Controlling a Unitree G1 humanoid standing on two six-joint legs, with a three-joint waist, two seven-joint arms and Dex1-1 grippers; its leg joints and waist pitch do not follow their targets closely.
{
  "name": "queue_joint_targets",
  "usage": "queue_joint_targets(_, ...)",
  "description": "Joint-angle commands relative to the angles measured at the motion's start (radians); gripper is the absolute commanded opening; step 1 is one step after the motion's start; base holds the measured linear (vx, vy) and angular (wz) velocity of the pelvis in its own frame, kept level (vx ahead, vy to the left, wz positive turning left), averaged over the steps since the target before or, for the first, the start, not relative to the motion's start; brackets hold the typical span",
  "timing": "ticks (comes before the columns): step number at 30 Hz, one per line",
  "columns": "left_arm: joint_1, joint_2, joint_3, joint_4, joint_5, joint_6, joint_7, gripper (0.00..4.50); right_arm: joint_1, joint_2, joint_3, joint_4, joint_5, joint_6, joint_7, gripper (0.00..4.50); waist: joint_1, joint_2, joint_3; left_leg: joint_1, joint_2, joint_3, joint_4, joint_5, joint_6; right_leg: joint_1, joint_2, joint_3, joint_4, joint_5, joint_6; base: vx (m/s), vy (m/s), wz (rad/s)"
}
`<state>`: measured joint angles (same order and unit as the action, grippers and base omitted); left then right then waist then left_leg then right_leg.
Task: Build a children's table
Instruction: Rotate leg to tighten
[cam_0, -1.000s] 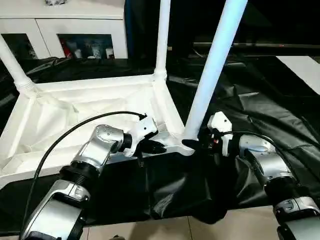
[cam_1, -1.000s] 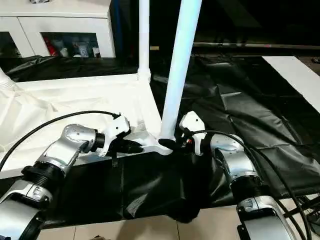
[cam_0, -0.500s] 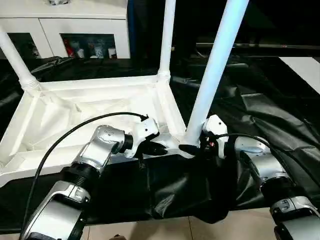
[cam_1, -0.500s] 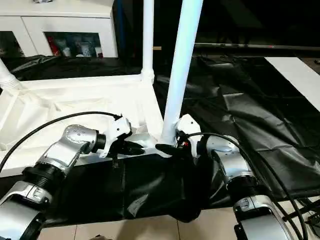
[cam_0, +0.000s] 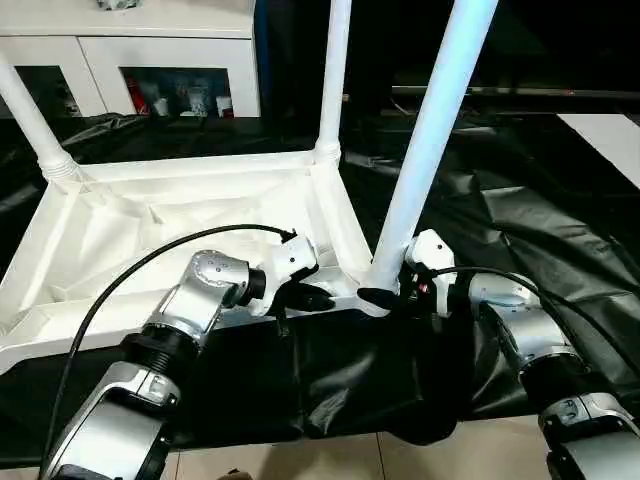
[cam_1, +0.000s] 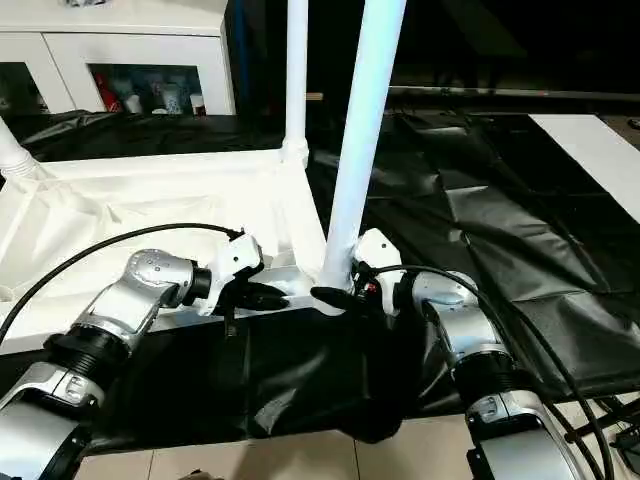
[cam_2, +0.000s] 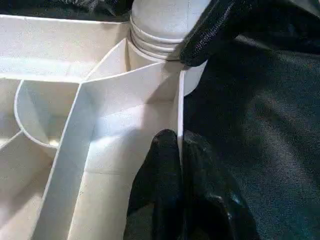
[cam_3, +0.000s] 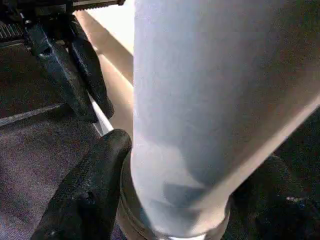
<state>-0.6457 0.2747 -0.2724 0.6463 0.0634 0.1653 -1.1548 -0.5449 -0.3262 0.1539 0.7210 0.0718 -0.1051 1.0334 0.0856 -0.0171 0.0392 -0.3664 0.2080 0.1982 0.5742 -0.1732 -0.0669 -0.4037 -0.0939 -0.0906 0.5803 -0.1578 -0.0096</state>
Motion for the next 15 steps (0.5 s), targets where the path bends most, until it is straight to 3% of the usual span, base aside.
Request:
queue_joint_targets(1, 0.007, -0.019, -0.010, -0.016, -0.031, -0.001, -0.020, 0.00, 0.007, 0.015, 0.028, 0.015, -0.007, 0.001, 0.029, 2.65, -0.003, -0.010, -0.061, 0.014, 0.030, -0.009, -0.058, -0.198, 0.067, 0.049, -0.054, 0.046, -0.055, -0.235, -0.220, 0.000, 0.000, 0.00)
queue_joint_targets(8, 0.009, -0.018, -0.012, -0.016, -0.029, 0.000, -0.024, 0.00, 0.006, 0.018, 0.024, 0.021, -0.012, -0.006, 0.021, 2.64, -0.003, -0.008, -0.062, 0.013, 0.030, -0.009, -0.057, -0.194, 0.068, 0.050, -0.054, 0.046, -0.054, -0.221, -0.226, 0.000, 0.000, 0.00)
queue_joint_targets(12, 0.001, -0.031, -0.007, 0.009, -0.015, -0.002, 0.025, 0.00, -0.009, 0.042, -0.008, 0.070, -0.024, 0.000, -0.101, 2.64, -0.004, -0.008, -0.061, 0.014, 0.030, -0.010, -0.059, -0.200, 0.064, 0.049, -0.055, 0.046, -0.055, -0.232, -0.225, 0.000, 0.000, 0.00)
queue_joint_targets(14, -0.024, -0.075, 0.014, 0.074, 0.008, 0.019, 0.153, 0.00, -0.029, 0.074, -0.032, 0.142, -0.059, 0.023, -0.285, 2.64, -0.014, -0.007, -0.056, 0.015, 0.027, -0.010, -0.062, -0.236, 0.041, 0.042, -0.054, 0.047, -0.063, -0.296, -0.209, 0.000, 0.000, 0.00)
queue_joint_targets(15, -0.034, -0.093, 0.022, 0.099, 0.015, 0.029, 0.202, 0.00, -0.034, 0.089, -0.043, 0.162, -0.063, 0.034, -0.348, 2.64, -0.018, -0.006, -0.053, 0.021, 0.026, -0.014, -0.065, -0.283, 0.019, 0.041, -0.055, 0.044, -0.072, -0.374, -0.191, 0.000, 0.000, 0.00)
